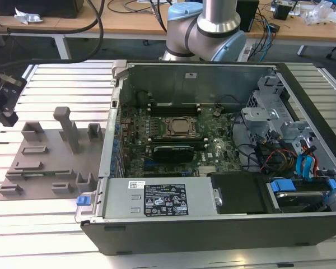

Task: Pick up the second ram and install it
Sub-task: 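Pick up the second ram and move it above second insertion slot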

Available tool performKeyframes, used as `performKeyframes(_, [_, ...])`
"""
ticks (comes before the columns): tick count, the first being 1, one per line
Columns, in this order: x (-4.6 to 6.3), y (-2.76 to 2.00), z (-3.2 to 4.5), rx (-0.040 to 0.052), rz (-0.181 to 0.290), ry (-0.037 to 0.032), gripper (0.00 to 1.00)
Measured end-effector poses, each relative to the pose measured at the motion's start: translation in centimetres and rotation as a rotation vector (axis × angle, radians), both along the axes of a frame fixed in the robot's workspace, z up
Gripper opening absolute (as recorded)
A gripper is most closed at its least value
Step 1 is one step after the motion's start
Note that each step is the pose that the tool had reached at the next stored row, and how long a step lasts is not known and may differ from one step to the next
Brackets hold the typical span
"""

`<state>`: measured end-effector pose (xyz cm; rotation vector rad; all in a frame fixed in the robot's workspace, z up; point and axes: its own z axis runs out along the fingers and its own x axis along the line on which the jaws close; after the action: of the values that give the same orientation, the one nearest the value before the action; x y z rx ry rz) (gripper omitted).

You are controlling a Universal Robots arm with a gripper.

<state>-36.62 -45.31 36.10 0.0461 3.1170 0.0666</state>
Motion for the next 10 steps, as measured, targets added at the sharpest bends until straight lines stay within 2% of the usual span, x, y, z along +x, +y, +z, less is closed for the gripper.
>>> performKeyframes(2, [0.00, 0.00, 0.00, 0.0000, 0.060, 0.0000, 0.10])
performKeyframes(4, [0.00, 0.00, 0.00, 0.0000, 0.098, 0.0000, 0.10])
performKeyframes(7, [0.00, 0.00, 0.00, 0.0000, 0.219, 0.0000, 0.10])
performKeyframes(10, [0.00, 0.00, 0.00, 0.0000, 0.295, 0.0000, 0.10])
